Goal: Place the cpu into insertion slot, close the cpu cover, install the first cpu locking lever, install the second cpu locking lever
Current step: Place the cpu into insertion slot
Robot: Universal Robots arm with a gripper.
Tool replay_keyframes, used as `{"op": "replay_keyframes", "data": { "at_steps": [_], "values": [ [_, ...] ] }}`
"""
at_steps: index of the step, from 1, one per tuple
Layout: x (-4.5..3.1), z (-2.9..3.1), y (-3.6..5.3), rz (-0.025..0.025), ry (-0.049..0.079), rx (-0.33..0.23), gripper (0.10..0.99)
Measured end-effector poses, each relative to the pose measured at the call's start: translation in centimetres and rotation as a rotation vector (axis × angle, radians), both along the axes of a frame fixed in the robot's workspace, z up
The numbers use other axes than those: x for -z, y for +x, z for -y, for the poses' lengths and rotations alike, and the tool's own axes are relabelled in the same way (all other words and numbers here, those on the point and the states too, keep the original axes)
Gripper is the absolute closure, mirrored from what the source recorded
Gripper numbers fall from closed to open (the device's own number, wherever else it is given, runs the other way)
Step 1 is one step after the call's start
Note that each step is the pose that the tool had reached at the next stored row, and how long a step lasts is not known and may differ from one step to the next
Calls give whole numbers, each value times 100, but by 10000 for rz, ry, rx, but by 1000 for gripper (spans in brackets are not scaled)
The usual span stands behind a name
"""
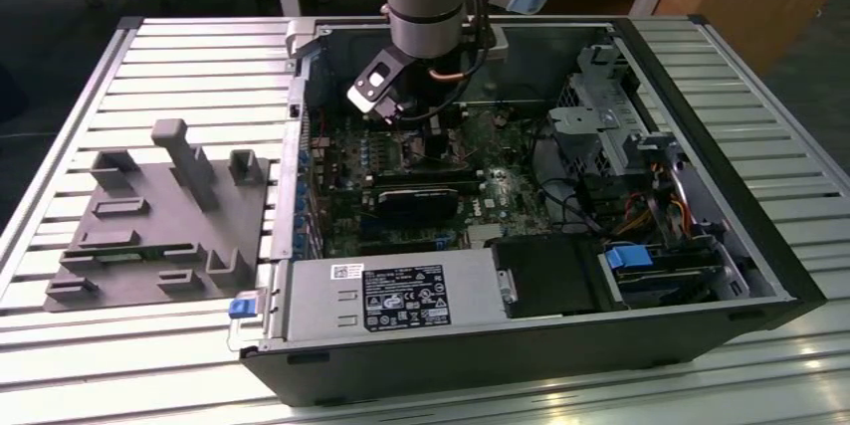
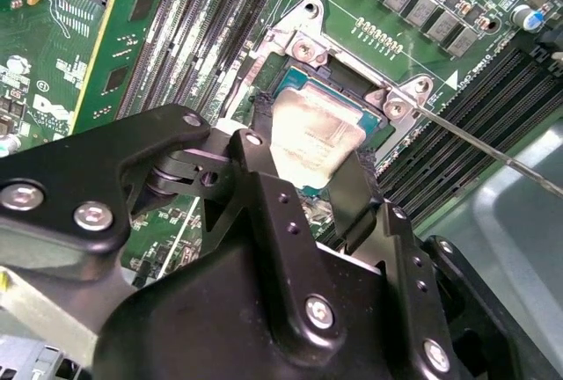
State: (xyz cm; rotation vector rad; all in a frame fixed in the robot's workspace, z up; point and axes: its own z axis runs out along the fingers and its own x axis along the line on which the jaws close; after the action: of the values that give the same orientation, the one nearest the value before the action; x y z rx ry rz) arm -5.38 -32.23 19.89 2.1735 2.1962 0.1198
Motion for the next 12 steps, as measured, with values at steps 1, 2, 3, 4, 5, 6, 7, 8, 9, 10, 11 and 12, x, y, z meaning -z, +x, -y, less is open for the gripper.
{"op": "replay_keyframes", "data": {
  "at_steps": [1, 2, 3, 4, 5, 6, 7, 8, 9, 10, 11, 12],
  "values": [
    [0, 0, 0, 0, 0, 0, 573],
    [0, 0, 0, 0, 0, 0, 573],
    [0, 0, 0, -1, -1, 0, 573],
    [1, 0, 0, -1, -3, 0, 573],
    [1, 0, 0, -2, -4, 0, 573],
    [2, 0, 0, -1, -3, 0, 573],
    [3, 0, 0, 0, -1, 0, 573],
    [3, 0, 0, -1, -2, 0, 573],
    [4, 0, 0, 0, -2, 0, 573],
    [4, 0, 0, -1, -1, 0, 561],
    [5, 0, 0, 0, -1, 0, 561],
    [5, 0, 0, 0, -1, 0, 498]
  ]
}}
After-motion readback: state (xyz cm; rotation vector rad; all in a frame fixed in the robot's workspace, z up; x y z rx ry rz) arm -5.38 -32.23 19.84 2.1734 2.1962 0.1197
